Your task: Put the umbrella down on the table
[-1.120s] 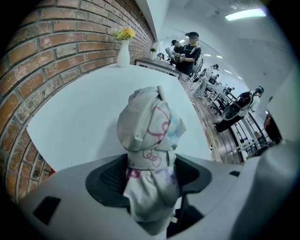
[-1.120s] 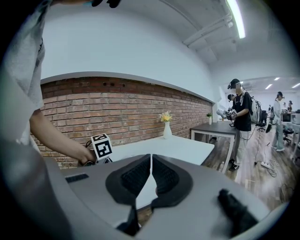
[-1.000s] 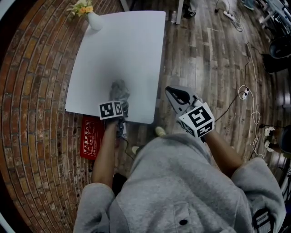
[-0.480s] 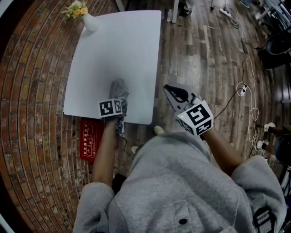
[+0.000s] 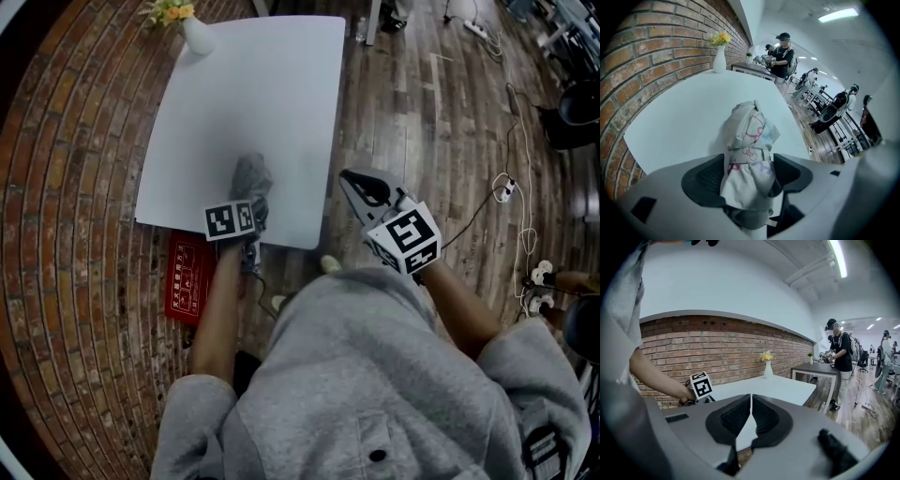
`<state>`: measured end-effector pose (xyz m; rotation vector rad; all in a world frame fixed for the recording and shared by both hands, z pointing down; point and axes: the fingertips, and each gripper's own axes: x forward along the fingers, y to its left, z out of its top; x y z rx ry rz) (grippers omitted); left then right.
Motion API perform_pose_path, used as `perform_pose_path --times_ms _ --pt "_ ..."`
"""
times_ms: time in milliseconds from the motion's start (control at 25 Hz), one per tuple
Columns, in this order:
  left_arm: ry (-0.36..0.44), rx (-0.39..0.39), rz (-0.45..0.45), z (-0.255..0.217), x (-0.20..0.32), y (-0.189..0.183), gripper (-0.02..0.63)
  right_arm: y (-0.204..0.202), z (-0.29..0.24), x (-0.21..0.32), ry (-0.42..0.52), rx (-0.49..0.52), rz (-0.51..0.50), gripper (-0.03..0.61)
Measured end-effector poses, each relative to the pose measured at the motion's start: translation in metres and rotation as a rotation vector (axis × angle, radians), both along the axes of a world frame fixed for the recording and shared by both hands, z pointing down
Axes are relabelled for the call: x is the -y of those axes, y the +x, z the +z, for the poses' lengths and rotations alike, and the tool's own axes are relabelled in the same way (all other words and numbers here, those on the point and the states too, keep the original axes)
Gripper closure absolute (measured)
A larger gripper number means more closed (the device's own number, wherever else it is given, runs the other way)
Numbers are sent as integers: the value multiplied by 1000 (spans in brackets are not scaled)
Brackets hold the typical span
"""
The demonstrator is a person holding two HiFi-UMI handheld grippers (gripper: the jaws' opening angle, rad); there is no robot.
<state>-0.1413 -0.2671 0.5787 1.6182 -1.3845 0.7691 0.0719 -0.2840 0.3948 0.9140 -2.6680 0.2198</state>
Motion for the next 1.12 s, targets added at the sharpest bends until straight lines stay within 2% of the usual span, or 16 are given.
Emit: perform_pose_path --times_ms 400,680,760,840,960,1120 --pt "195 -30 -67 -55 -11 -9 296 -12 0 -6 11 1 -41 549" --pt "384 15 -151 -107 -36 -18 299 -18 -2 -11 10 21 -62 549" --pt "459 44 -164 -130 -42 -12 365 -18 -3 -12 0 31 -64 549" --pt "526 112 -172 -152 -48 -5 535 -19 -4 -13 -10 41 -64 549" --pt "596 199 -173 -178 -59 8 586 -23 -6 -13 -11 51 -71 549" --pt "615 182 -196 -188 -70 30 598 -23 -4 -15 -28 68 -63 549"
